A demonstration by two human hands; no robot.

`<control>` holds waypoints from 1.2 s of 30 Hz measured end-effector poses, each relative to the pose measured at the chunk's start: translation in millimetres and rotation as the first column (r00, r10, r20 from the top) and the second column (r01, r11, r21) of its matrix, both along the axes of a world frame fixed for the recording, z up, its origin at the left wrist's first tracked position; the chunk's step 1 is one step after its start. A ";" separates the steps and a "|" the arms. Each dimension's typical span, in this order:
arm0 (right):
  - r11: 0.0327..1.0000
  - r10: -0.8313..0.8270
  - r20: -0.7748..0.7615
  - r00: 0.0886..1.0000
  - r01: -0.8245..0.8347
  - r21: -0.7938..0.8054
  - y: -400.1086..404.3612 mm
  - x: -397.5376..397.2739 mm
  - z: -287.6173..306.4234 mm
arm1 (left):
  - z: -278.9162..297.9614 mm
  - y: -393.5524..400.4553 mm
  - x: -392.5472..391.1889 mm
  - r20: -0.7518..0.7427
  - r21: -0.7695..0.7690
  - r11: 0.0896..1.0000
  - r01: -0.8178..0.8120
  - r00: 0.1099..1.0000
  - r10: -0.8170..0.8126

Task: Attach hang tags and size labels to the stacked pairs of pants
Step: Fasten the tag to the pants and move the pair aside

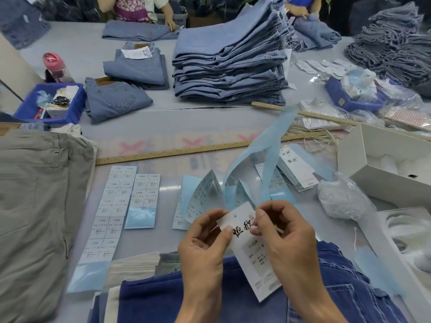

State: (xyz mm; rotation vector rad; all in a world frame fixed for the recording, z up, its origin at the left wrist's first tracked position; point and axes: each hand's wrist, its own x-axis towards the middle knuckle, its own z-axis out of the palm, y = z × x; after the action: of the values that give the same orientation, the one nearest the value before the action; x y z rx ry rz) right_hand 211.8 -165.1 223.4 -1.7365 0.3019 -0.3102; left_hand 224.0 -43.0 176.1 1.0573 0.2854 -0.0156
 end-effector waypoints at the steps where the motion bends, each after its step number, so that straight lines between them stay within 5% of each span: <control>1: 0.993 0.034 0.010 0.999 -0.032 -0.112 0.0 -1.2 -1.7 | 1.6 1.4 0.6 0.002 -0.021 1.000 0.000 1.000 0.000; 7: 0.915 0.078 0.134 0.988 -0.018 -0.402 10.7 -2.6 -4.2 | 7.9 1.0 -5.7 0.106 0.008 0.998 0.062 0.992 -0.063; 22: 0.872 0.073 0.163 0.984 0.016 -0.490 11.9 -2.7 -1.7 | 17.5 0.3 -8.6 0.139 0.017 0.997 0.076 0.987 -0.077; 28: 0.966 0.078 0.061 0.995 -0.061 -0.250 14.0 -4.7 -1.8 | 21.3 1.5 -8.6 0.147 -0.079 0.993 0.087 0.986 -0.075; 36: 0.998 0.055 0.005 0.998 -0.055 -0.013 17.2 -8.9 -5.4 | 21.9 7.1 -1.2 0.236 0.110 0.991 0.077 0.966 -0.101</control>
State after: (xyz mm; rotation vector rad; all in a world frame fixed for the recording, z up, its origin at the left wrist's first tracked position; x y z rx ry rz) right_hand 202.9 -148.0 217.9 -1.7530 0.2483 -0.2770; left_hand 222.9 -35.9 198.0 1.1590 0.0177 0.0471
